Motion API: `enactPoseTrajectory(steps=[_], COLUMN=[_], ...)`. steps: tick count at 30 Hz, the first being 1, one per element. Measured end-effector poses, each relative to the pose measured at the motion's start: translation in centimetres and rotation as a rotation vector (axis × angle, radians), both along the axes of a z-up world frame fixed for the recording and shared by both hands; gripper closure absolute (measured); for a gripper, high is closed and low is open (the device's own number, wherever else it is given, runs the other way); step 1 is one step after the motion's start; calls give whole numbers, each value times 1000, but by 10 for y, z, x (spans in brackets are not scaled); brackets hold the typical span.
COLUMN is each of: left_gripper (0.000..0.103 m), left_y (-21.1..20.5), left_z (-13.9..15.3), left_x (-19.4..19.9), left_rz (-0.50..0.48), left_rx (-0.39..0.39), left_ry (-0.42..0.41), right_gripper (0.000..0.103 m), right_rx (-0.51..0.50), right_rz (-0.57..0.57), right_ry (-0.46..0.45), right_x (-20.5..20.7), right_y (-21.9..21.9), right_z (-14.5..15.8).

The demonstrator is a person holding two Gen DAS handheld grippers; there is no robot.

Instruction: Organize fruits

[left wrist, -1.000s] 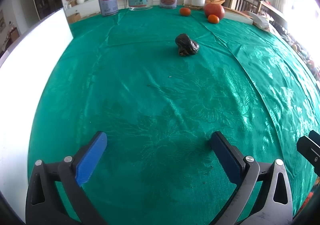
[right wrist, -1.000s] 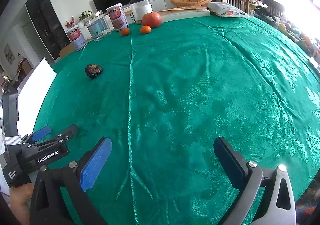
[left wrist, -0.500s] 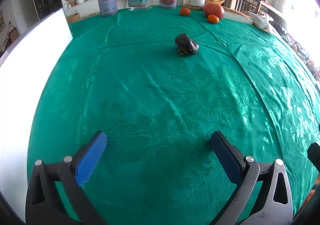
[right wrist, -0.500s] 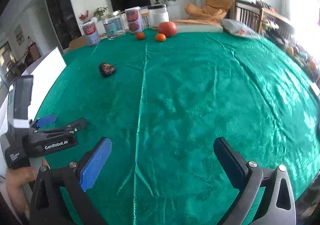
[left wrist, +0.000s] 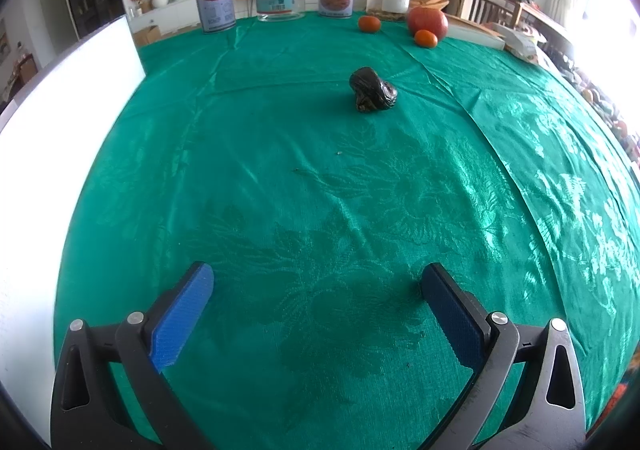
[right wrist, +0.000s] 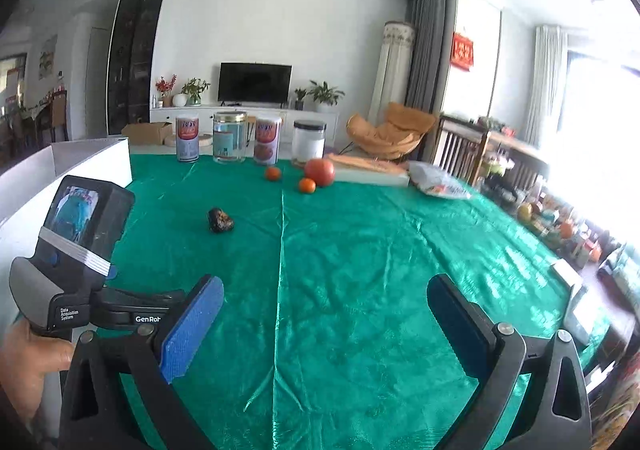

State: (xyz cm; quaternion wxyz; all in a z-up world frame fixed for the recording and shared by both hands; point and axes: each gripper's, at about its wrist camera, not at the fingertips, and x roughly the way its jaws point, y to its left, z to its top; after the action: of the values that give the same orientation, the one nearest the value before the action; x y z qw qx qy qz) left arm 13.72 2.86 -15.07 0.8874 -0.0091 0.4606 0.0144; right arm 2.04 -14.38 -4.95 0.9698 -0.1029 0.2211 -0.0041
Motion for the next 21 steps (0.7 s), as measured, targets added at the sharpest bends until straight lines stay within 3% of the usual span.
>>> enactPoseTrajectory(steps=[5,14,18,20,21], left_gripper=[0,0,0,0,0], left_y=[0,0,-1,-1,-1], left_z=[0,0,0,0,0], left_x=[0,0,0,1,1], left_rz=[0,-3,-2,-3,0], left_rx=[0,1,1,0,-2], left_ry=[0,-1,-1,0,0], right_gripper=[1,1,1,1,1], right_rx=[-94,156,286,266,197], right_rz=[88,161,110,91,82], right_ry=[75,379,433,452,459], right_x=[10,74,84,86,87], right_y=[21,-12,-45,-62,-67], right_z=[-11,-18,-18,-13,-7])
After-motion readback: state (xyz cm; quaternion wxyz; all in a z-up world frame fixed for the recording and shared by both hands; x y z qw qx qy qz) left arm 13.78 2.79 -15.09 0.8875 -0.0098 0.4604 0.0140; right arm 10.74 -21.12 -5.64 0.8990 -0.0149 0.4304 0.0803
